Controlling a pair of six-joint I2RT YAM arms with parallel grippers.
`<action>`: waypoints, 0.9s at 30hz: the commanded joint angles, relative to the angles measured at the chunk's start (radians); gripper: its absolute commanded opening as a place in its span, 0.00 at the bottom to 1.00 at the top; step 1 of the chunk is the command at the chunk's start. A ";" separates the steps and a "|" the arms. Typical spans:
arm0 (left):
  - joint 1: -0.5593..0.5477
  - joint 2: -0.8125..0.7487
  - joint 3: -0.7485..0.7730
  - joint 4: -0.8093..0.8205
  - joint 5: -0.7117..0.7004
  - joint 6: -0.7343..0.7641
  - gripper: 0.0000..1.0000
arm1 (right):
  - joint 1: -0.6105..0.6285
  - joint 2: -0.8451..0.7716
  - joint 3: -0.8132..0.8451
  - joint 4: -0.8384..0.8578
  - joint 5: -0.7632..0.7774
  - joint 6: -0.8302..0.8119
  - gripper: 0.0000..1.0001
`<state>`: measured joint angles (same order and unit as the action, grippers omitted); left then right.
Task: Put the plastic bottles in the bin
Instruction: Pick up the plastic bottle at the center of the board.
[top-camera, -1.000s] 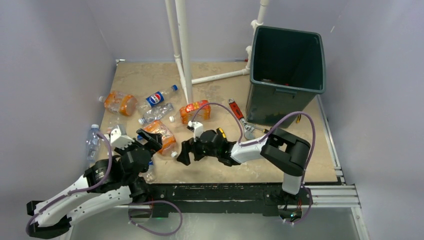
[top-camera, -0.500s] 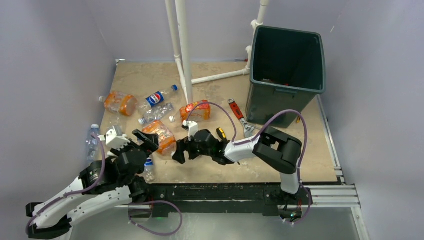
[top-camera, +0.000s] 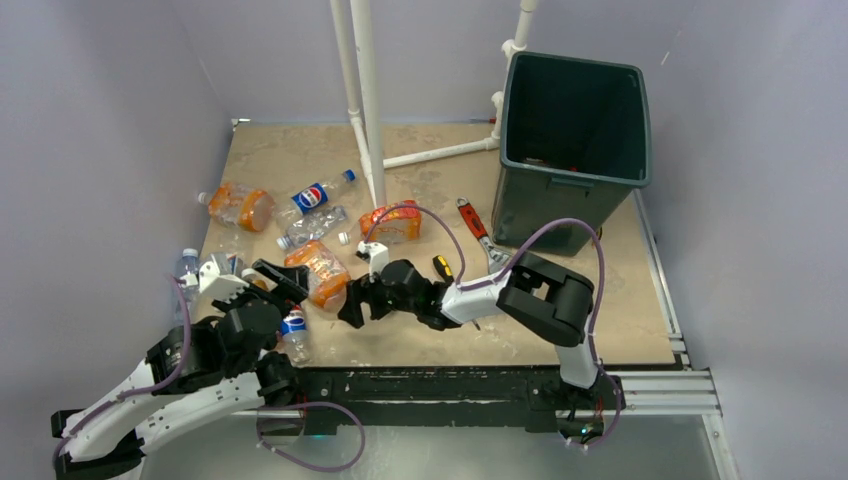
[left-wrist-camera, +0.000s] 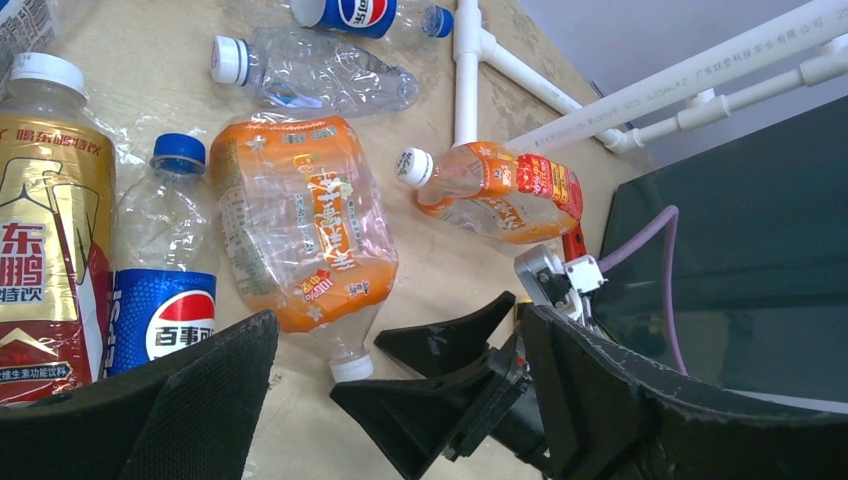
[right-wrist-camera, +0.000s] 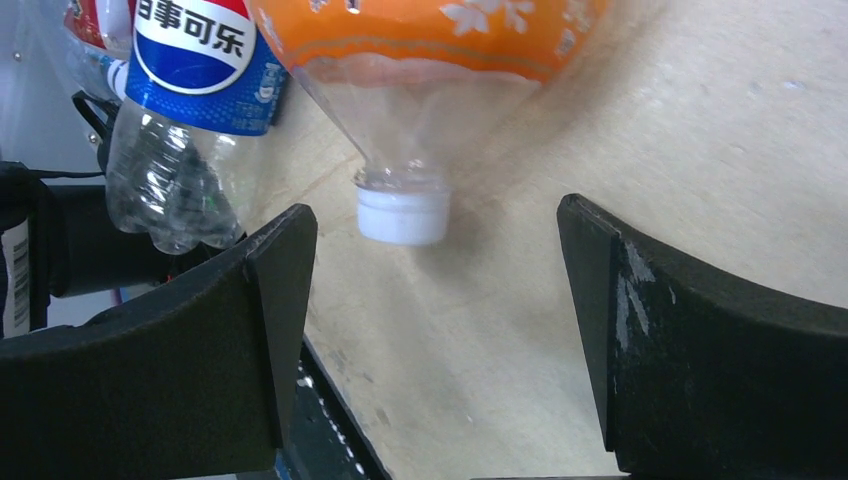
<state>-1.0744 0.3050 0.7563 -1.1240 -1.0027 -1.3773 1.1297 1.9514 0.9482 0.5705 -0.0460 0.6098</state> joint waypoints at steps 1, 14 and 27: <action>-0.001 0.021 0.025 -0.023 -0.012 -0.033 0.91 | 0.028 0.061 0.077 -0.025 -0.015 -0.018 0.89; -0.001 -0.038 0.031 -0.058 -0.002 -0.080 0.89 | 0.050 0.173 0.210 -0.085 0.064 0.041 0.78; -0.001 -0.036 0.023 -0.054 0.007 -0.089 0.88 | 0.050 0.087 0.038 0.048 0.018 -0.013 0.16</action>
<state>-1.0744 0.2718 0.7578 -1.1770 -0.9966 -1.4559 1.1763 2.0941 1.0657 0.6319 -0.0135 0.6353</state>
